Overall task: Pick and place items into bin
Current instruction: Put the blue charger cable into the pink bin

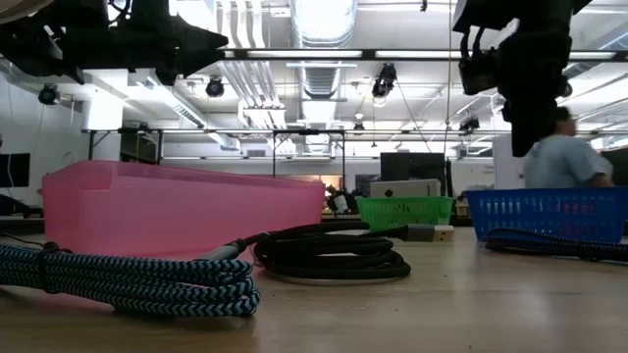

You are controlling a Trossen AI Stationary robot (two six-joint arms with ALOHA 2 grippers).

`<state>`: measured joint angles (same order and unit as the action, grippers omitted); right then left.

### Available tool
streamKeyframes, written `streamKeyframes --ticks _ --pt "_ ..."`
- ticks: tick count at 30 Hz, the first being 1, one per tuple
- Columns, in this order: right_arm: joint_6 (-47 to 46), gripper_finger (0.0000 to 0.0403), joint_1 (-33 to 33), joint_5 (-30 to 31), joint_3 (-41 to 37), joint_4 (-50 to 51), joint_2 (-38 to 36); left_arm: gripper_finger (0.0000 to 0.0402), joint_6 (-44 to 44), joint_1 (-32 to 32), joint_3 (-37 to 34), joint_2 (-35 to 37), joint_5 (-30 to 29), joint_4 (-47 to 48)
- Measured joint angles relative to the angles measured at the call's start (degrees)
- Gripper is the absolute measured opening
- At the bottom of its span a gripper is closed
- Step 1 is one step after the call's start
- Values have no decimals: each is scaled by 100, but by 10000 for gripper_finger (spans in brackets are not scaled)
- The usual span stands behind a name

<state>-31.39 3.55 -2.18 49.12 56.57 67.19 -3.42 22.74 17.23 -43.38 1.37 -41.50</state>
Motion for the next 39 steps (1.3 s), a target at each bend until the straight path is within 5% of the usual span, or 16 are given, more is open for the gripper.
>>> streamKeyframes --ticks 18,26,39 --pt "-1659 180 -1880 3 0 -1064 244 247 0 0 -11 2 -2 0" --pt "-3032 180 -2491 350 74 -1074 1091 247 0 0 -18 11 -1 2" --pt "-3421 167 -3125 375 1613 -698 2915 247 -1 0 -119 161 -2 48"
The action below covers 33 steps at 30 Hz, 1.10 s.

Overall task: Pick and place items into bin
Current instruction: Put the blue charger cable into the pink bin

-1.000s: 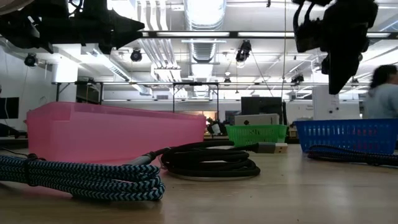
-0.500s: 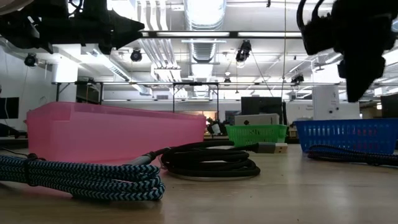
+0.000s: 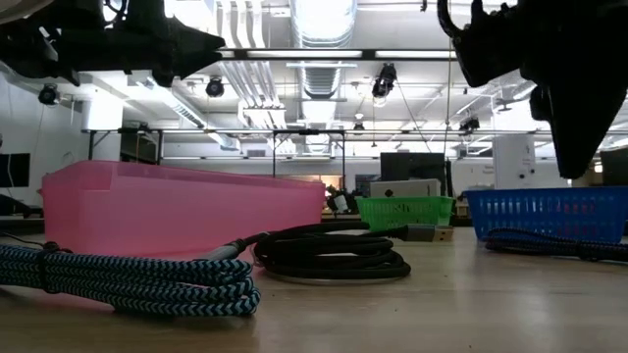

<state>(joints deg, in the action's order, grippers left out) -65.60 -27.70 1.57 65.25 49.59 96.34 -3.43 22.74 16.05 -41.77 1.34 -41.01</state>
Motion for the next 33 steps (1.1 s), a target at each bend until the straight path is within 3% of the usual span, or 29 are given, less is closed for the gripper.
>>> streamKeyframes --ticks 5,11,18,29,33 --pt "-3 157 -61 21 549 866 641 247 -1 0 -7 1 0 0" --pt "24 148 -66 -119 668 859 1047 247 -1 0 -23 1 0 -2" --pt "-118 154 -68 -177 501 826 1033 247 -3 0 -31 -9 0 -2" --pt "-90 154 -68 -323 16 -4 1031 247 -3 1 -41 -10 2 -4" --pt "-128 148 -63 -639 -231 -310 1015 247 -3 0 -41 -12 0 -7"
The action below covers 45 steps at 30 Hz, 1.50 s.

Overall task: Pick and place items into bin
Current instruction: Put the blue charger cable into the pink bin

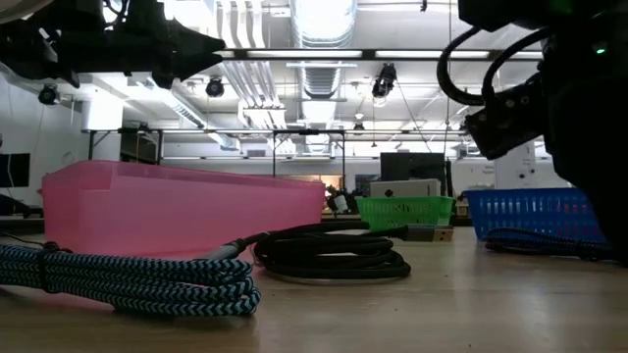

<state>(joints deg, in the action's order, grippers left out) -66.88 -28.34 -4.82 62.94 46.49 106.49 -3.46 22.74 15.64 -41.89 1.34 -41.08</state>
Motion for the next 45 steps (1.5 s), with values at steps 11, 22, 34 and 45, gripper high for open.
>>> streamKeyframes --ticks 11,22,34,45 --pt "266 112 -21 -119 -6 -30 5 247 0 0 -7 -7 0 4" --pt "863 17 -35 -166 -40 -88 6 247 2 1 -9 -7 0 4" --pt "2189 14 -146 585 -40 -658 -46 247 2 0 -9 -7 2 9" --pt "3062 13 -102 2140 -55 -708 -441 247 3 0 -9 -7 2 15"
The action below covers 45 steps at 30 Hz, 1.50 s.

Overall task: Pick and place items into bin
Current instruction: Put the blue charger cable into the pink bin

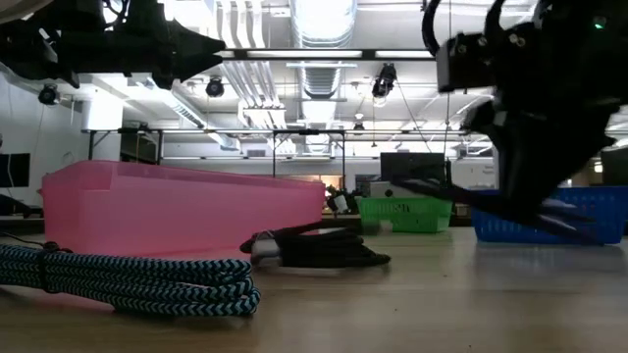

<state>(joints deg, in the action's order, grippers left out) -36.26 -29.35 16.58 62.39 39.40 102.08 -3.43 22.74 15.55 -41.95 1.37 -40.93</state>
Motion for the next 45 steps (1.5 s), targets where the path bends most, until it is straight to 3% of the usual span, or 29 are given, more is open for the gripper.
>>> streamKeyframes --ticks 8,11,15,18,27,31,39,45 --pt "573 12 -1 575 -2 -404 -342 247 3 0 -7 -2 14 26" --pt "1417 13 12 1110 -85 -1302 -425 247 4 0 -9 -5 72 110" --pt "3074 13 166 1173 -365 -3035 -430 247 6 0 -15 -92 166 123" --pt "3773 13 417 868 -614 -3985 -447 247 6 0 -15 -147 171 98" --pt "4498 13 1529 -789 -1539 -6176 -448 247 6 0 -15 -227 214 92" --pt "4830 13 2024 -1233 -1862 -7316 -450 247 6 0 -15 -227 463 98" --pt "4737 13 2808 -2219 -1826 -8028 -450 247 6 -2 -15 -286 2094 19" --pt "4860 13 3033 -2267 -1550 -8244 -450 247 11 -4 82 -522 2280 -226"
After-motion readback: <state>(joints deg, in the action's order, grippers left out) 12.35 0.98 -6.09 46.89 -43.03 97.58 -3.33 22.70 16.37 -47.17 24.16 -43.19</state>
